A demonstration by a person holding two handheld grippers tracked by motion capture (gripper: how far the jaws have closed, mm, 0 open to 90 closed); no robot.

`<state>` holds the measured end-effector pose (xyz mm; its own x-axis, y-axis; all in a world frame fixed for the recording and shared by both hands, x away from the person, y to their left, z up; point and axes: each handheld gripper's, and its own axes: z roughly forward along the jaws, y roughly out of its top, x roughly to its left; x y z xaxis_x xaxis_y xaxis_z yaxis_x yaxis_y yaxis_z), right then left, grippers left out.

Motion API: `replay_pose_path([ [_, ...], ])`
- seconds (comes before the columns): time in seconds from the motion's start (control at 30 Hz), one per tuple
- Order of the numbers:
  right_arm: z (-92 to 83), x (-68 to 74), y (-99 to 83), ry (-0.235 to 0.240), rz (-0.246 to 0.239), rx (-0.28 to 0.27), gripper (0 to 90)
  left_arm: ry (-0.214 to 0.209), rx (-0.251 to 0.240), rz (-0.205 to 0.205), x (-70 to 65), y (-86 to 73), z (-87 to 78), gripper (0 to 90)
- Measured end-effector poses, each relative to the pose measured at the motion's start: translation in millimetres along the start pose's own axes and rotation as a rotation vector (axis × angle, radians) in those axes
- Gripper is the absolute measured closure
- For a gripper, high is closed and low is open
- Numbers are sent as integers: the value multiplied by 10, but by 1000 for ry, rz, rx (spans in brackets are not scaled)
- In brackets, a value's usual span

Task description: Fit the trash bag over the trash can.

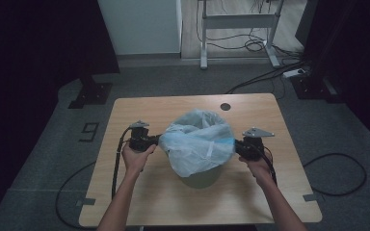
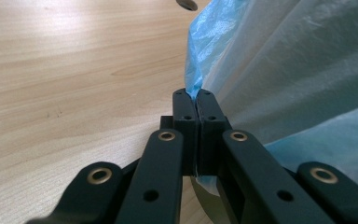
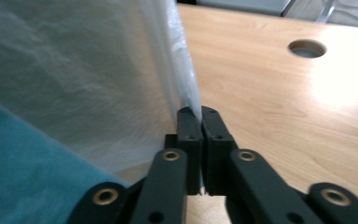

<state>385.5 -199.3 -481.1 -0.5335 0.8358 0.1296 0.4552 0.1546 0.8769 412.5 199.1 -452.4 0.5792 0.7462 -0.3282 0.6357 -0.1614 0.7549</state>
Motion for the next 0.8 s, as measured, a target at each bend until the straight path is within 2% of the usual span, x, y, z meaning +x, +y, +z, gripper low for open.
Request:
replay_pose_path([
  [0.03, -41, -5, 1, -26, 3, -29, 738, 1, -5, 4, -3, 1, -13, 881],
  [0.13, -221, -26, 24, -80, 24, -116, 649, 0, -22, 10, -21, 11, -48, 876],
  [0.2, -367, -32, 52, -90, 32, -171, 599, 1, -29, 12, -30, 17, -65, 875],
  [0.27, -516, -12, 89, -73, 31, -214, 574, -1, -36, 12, -38, 19, -76, 873],
  [0.43, -861, 209, 164, 38, -21, -268, 505, -2, -47, 19, -67, 13, -93, 869],
  [0.57, -1051, 441, 244, 155, -66, -285, 440, 1, -51, 21, -89, 12, -99, 867],
  [0.73, -1121, 716, 400, 291, -107, -266, 346, 5, -55, 22, -109, 17, -130, 865],
  [0.8, -1104, 817, 454, 314, -137, -254, 314, 6, -57, 24, -108, 18, -144, 865],
])
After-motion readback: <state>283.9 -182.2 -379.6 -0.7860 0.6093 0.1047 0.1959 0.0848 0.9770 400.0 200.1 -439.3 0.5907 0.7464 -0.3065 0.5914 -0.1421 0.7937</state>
